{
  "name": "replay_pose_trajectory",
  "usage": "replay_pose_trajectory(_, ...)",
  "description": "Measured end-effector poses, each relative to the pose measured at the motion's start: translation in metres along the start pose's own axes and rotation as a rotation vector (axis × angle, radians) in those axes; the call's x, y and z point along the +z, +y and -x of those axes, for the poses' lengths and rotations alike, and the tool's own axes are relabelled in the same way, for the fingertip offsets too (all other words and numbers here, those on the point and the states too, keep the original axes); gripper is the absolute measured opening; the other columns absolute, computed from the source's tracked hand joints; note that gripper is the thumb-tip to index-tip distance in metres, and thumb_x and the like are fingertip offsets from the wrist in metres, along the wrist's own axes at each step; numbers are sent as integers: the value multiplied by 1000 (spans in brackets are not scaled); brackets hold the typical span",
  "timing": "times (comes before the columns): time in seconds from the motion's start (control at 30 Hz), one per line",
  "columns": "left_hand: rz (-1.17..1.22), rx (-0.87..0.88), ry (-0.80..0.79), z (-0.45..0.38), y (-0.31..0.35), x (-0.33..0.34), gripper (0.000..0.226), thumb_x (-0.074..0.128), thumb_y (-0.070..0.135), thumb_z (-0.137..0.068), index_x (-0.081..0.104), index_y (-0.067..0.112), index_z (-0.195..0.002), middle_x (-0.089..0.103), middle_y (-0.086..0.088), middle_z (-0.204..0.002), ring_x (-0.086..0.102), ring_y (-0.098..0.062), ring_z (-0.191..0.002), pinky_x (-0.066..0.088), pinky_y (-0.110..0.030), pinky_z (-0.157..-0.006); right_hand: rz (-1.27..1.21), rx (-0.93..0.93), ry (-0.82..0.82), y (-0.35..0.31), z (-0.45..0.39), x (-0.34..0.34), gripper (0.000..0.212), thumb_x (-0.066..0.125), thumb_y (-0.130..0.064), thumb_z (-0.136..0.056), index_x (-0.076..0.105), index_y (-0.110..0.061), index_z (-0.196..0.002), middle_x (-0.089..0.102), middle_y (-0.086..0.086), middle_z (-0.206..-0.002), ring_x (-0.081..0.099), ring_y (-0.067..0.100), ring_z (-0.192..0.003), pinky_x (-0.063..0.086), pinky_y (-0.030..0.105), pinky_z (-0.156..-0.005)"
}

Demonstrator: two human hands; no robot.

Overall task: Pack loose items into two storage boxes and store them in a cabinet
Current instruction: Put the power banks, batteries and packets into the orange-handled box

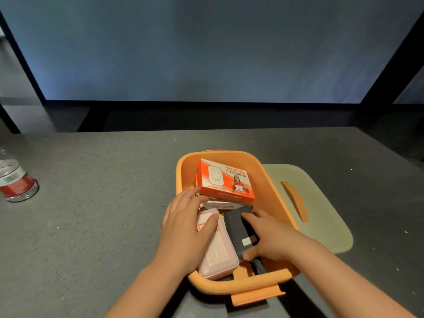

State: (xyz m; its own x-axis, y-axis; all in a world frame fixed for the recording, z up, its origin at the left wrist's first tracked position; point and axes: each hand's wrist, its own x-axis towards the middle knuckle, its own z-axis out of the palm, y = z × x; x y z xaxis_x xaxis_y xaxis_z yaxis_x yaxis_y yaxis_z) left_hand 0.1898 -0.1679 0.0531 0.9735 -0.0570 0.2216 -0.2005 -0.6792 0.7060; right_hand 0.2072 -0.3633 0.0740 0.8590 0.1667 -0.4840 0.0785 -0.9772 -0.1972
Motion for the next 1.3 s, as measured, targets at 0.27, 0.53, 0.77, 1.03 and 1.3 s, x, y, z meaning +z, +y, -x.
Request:
replay_pose_trajectory(0.27, 5, 25, -1, 0, 1, 0, 43, 45, 50, -84, 51, 34, -124, 35, 18, -145, 21, -3, -137, 22, -37, -115, 75, -21, 19, -5, -7, 10, 100, 81, -36, -72, 16, -24, -148, 38, 5, -144, 52, 26, -119, 50, 36, -91)
replay_pose_trajectory(0.53, 0, 23, 9, -1, 1, 1, 39, 51, 46, -87, 52, 33, -124, 36, 19, -143, 23, -3, -136, 22, -35, -114, 105, -19, 43, -3, -6, 12, 101, 80, -38, -73, 14, -24, -149, 37, 5, -145, 53, 26, -119, 51, 37, -90)
replay_pose_trajectory(0.77, 89, -9, 119, 9, -1, -18, 29, 60, 32, -88, 57, 33, -117, 38, 22, -137, 28, 6, -127, 28, -21, -100, 19, -159, 343, -42, 19, -23, 56, 66, -41, -84, 43, -41, -134, 55, -13, -130, 57, 13, -110, 54, 31, -83)
replay_pose_trajectory(1.03, -20, -195, 322, 54, -46, -79, 30, 60, 30, -88, 56, 29, -118, 39, 16, -138, 36, -1, -130, 27, -14, -97, -34, -500, 407, -141, 30, -15, 45, 54, -44, -89, 44, -38, -133, 53, -16, -133, 54, 7, -117, 47, 30, -92)
replay_pose_trajectory(1.3, -110, -479, 494, 142, -120, -148, 32, 58, 31, -87, 54, 31, -119, 38, 18, -137, 37, -3, -128, 41, -30, -100, 1, -723, 240, -254, 22, 45, 42, 51, -48, -89, 47, -40, -129, 52, -21, -130, 56, 3, -109, 47, 25, -84)
